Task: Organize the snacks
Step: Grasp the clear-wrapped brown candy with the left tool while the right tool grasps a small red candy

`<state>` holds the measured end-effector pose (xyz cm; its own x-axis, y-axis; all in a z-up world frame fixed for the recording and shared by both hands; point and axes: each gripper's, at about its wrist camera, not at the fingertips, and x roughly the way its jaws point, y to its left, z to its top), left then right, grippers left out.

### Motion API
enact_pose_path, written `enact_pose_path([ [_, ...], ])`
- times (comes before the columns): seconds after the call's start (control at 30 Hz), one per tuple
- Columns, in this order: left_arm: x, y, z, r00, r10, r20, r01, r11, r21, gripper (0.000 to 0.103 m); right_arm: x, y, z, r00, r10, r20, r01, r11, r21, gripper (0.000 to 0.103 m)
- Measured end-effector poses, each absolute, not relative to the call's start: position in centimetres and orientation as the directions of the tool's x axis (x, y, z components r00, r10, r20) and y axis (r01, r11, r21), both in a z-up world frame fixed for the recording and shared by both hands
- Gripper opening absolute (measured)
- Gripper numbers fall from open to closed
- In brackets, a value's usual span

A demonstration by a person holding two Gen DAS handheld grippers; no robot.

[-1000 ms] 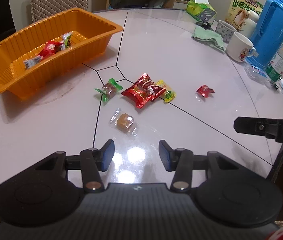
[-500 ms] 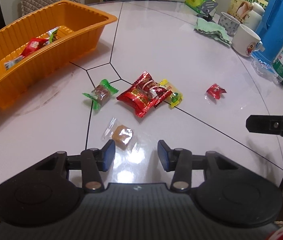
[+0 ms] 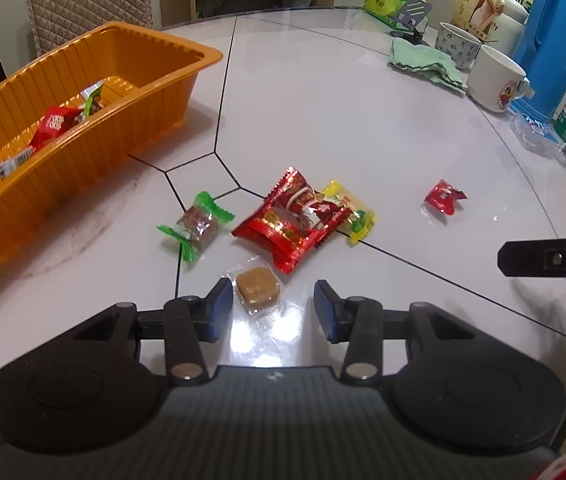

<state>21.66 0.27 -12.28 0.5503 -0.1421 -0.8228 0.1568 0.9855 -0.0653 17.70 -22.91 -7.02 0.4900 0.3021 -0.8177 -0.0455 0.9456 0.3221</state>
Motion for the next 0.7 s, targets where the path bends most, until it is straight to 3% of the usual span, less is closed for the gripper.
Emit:
enact_pose_path([
  [0.53, 22.18, 0.72, -12.27, 0.551, -0.115, -0.827, 0.144, 0.989, -0.041, 0.024, 17.96, -22.57, -7.38, 0.480, 0.307, -0.822, -0.055, 0.945, 0.321, 0.073],
  [0.57, 22.16, 0.70, -12.27, 0.551, -0.111, -0.827, 0.145, 0.989, -0.037, 0.020, 17.94, -22.55, -7.40, 0.480, 0.307, -0.822, -0.055, 0.946, 0.321, 0.073],
  [0.7, 22.17, 1.02, -12.20, 0.549, -0.112, -0.828, 0.142, 0.989, -0.039, 0.019, 17.89, -22.62, -7.40, 0.485, 0.309, -0.818, -0.057, 0.945, 0.323, 0.073],
])
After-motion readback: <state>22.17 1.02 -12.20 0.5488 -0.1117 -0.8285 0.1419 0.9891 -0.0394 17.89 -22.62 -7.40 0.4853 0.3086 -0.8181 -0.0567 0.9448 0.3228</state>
